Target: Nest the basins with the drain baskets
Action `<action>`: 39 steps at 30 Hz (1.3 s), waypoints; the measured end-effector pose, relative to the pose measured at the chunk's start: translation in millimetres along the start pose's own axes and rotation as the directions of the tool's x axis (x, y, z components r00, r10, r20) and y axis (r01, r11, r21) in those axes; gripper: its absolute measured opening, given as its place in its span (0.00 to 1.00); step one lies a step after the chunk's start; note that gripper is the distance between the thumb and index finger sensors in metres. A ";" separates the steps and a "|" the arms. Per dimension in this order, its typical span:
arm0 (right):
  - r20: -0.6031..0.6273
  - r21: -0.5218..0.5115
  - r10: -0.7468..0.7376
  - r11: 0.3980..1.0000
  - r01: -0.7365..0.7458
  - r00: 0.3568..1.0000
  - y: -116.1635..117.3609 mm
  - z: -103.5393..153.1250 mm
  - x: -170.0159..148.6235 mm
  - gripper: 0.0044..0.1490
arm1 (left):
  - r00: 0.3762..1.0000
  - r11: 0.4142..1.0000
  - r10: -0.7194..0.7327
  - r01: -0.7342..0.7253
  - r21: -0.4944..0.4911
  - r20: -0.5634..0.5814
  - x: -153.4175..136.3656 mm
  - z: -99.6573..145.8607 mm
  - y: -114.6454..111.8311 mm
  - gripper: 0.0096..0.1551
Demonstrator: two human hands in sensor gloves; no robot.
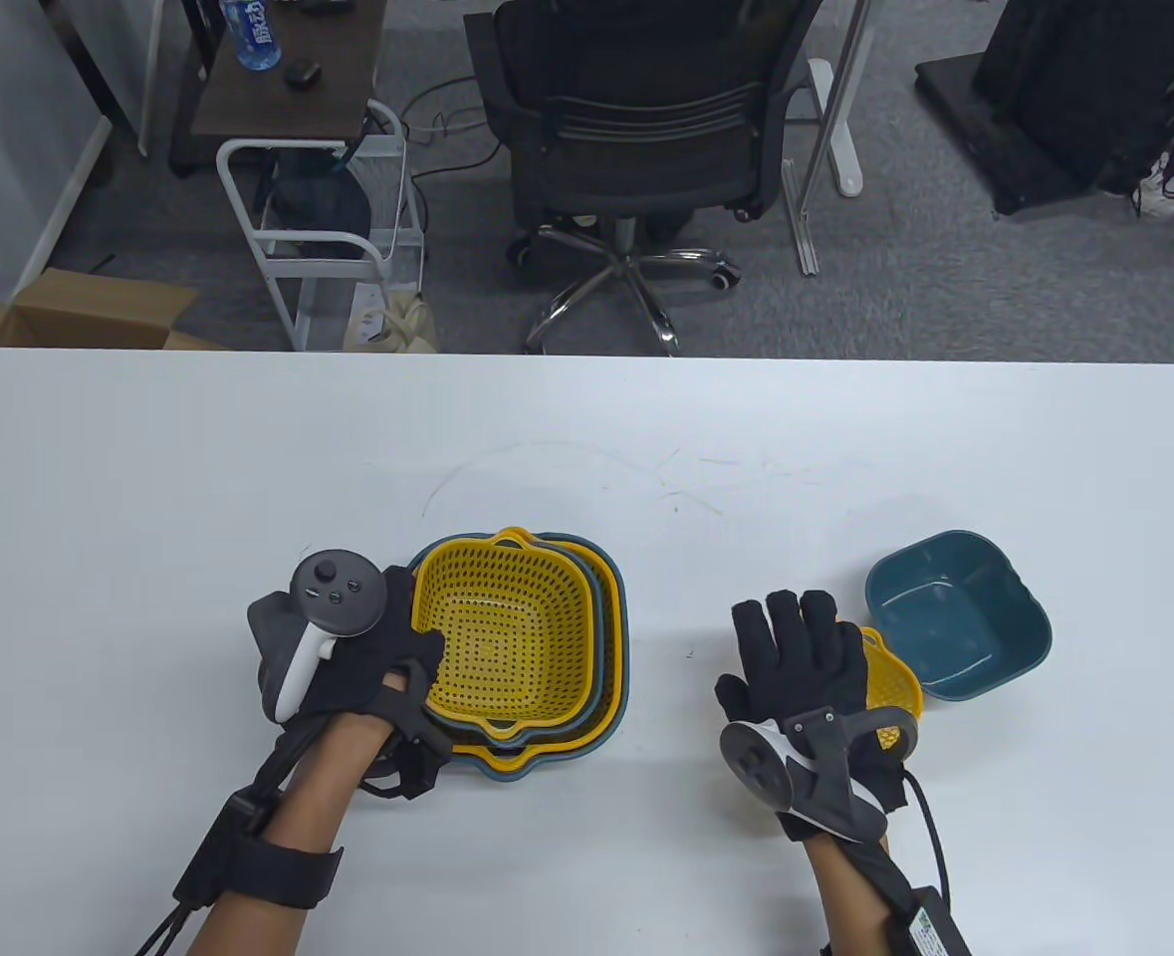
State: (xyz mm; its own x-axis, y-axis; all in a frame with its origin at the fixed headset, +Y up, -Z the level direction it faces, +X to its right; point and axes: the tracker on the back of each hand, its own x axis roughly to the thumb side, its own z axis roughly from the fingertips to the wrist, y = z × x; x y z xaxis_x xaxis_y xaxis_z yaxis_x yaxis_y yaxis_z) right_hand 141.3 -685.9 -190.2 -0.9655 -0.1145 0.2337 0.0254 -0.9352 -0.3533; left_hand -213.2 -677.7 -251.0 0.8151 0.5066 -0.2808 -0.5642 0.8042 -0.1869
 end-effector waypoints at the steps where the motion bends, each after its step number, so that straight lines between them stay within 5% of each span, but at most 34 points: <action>1: -0.010 0.011 -0.009 1.000 0.010 1.000 0.6 -0.2 -2.6 0.49 | 1.000 1.000 -0.024 0.023 0.020 0.011 1.4 1.2 2.2 0.48; 10: -0.093 0.207 -0.088 0.973 0.105 0.992 -4.1 -0.8 -16.5 0.53 | 0.996 0.999 -0.011 0.008 0.040 0.092 -14.2 19.1 13.9 0.52; 12: -0.161 0.357 -0.074 0.925 0.128 0.984 -2.7 -1.0 -19.0 0.55 | 0.990 0.996 -0.041 0.030 0.078 0.134 -21.4 26.4 13.4 0.51; 14: -0.209 0.572 -0.058 0.802 0.170 0.976 4.1 2.3 -20.8 0.59 | 0.951 0.989 -0.078 0.036 0.142 0.299 -30.6 35.0 8.1 0.50; 20: -0.147 0.712 0.015 0.695 0.095 0.989 33.0 3.2 -7.0 0.59 | 0.903 0.957 -0.118 -0.006 0.289 0.412 -72.9 57.6 -18.6 0.48; 24: -0.108 0.740 0.085 0.672 0.023 0.991 50.8 1.2 7.8 0.50 | 0.886 0.953 -0.101 -0.045 0.301 0.453 -88.9 60.4 -27.3 0.45; 28: -0.106 0.689 0.096 0.725 0.003 0.990 59.9 -1.4 14.7 0.32 | 0.878 0.930 -0.096 -0.089 0.358 0.468 -100.5 62.2 -31.3 0.43; 39: -0.099 0.508 0.065 0.861 -0.006 0.993 28.8 -8.2 39.3 0.28 | 0.886 0.928 -0.125 -0.054 0.367 0.446 -111.7 59.6 -34.7 0.42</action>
State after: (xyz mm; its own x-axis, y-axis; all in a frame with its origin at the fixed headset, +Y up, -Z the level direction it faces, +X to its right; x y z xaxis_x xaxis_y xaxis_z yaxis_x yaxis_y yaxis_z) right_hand 102.0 -714.6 -198.6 -0.9828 -0.1412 0.1194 0.1589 -0.9751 0.1549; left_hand -276.9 -743.6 -157.1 0.8516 0.4869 0.1940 -0.5194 0.8337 0.1874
